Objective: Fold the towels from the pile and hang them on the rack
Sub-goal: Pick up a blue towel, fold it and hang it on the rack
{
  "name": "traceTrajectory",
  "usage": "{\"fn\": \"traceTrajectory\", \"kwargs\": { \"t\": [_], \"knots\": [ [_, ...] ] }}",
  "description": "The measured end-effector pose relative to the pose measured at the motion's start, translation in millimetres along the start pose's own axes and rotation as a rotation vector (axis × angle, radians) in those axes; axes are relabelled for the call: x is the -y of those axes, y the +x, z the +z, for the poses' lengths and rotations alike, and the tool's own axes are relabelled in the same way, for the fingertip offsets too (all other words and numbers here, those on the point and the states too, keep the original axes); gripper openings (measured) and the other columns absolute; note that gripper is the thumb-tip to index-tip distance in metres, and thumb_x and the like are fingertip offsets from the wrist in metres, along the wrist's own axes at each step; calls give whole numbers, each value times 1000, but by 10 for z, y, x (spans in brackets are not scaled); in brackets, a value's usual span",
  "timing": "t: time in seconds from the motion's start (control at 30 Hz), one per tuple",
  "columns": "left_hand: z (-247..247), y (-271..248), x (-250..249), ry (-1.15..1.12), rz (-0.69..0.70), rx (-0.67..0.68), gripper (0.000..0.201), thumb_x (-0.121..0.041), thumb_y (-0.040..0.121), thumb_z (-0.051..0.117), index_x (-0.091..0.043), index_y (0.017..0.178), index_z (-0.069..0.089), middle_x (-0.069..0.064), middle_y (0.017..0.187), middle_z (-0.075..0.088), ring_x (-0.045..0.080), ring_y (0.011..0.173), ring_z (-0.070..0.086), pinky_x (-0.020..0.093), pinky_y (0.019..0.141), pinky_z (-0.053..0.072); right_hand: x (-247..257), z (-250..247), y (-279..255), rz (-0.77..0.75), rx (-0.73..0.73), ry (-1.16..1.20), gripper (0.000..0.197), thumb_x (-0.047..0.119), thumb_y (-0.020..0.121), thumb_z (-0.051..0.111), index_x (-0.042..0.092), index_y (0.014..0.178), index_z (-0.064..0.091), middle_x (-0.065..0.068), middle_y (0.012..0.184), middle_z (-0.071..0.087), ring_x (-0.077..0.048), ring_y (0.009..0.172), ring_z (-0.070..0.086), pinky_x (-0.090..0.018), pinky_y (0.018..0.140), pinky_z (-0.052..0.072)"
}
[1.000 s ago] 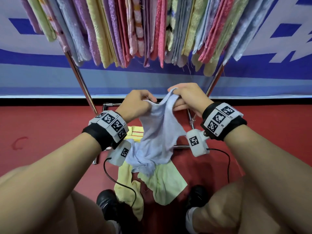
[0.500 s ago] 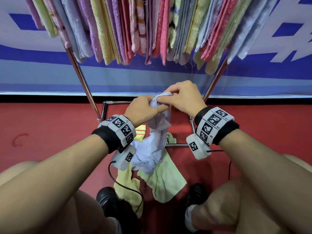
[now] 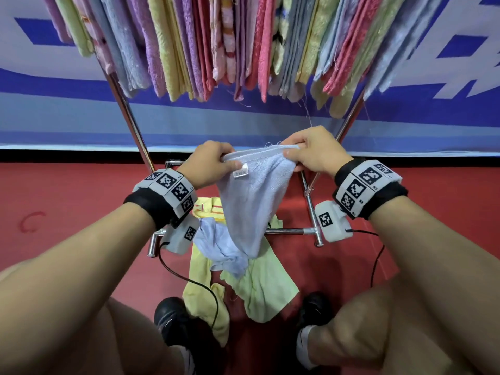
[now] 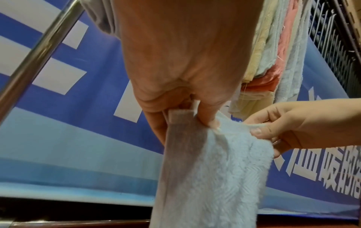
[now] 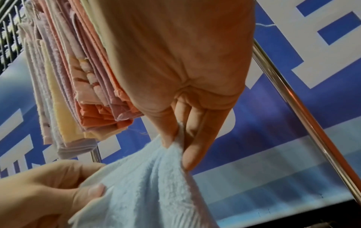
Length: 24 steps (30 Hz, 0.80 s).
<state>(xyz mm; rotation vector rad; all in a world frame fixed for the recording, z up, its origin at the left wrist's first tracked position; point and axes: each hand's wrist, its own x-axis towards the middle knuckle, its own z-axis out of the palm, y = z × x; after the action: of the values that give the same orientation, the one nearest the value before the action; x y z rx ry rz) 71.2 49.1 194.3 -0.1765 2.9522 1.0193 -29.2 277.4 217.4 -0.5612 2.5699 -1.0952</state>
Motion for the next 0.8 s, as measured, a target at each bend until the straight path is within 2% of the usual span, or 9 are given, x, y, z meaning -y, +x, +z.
{"fn": "traceTrajectory", "kwargs": {
  "t": [0.07,0.13,0.23,0.3,0.43,0.53,0.6,0.7,0.8],
  "knots": [
    [13,5,11,-94,-7,-65,18,-27,94,68,-14,83,61,1,73,59,20,73,53,30,64,39,-7,1,4,6,46,-10,25,0,90,65,23,92,76,-12,89,77,-32,78,77,-42,77,64],
    [27,3,15,-154,-14,-120,25,-28,95,67,-16,76,56,-3,68,53,18,68,48,29,60,38,25,42,-15,11,66,33,16,2,89,71,16,97,76,-12,92,75,-25,79,73,-36,76,64],
    [53,-5,-5,-232,-21,-150,37,-42,89,70,-8,78,58,0,68,57,16,65,49,31,61,40,64,148,-42,-27,71,13,23,27,80,87,14,96,78,6,79,74,-3,72,63,-18,71,52],
    [65,-4,0,-266,-41,-171,49,-52,82,69,-3,78,60,5,69,61,16,64,50,34,61,44,74,203,-57,-30,73,-56,24,32,75,90,17,90,79,15,66,68,1,67,58,-16,68,46],
    [11,-5,40,-329,-76,-182,42,-43,81,80,-14,62,56,-2,59,53,9,55,45,26,53,40,90,122,-55,-47,49,-152,12,22,77,87,25,87,80,7,75,74,-5,80,66,-19,77,49],
    [-79,-42,35,-412,-33,-10,20,-21,85,80,-6,77,69,0,64,62,2,57,51,17,56,46,65,-13,-29,-42,4,-188,18,15,77,84,25,92,81,3,80,75,-7,87,68,-15,74,45],
    [-111,-75,37,-464,1,78,6,-9,87,75,-6,87,70,-2,65,68,0,59,59,14,61,52,28,-55,-22,-9,3,-194,21,13,77,86,25,94,81,3,82,74,-10,93,68,-16,79,46],
    [-91,-83,51,-453,57,14,7,-8,89,73,-3,94,71,9,75,70,2,63,62,19,65,55,-4,-28,-22,13,44,-231,23,14,77,87,29,93,80,0,90,75,-16,106,68,-29,95,53],
    [-37,-55,91,-397,33,-94,20,-20,89,76,-1,89,68,20,76,70,10,65,62,26,64,53,37,30,-32,-11,73,-290,26,9,79,85,25,98,80,2,87,72,-16,101,68,-31,96,54]
  ]
}}
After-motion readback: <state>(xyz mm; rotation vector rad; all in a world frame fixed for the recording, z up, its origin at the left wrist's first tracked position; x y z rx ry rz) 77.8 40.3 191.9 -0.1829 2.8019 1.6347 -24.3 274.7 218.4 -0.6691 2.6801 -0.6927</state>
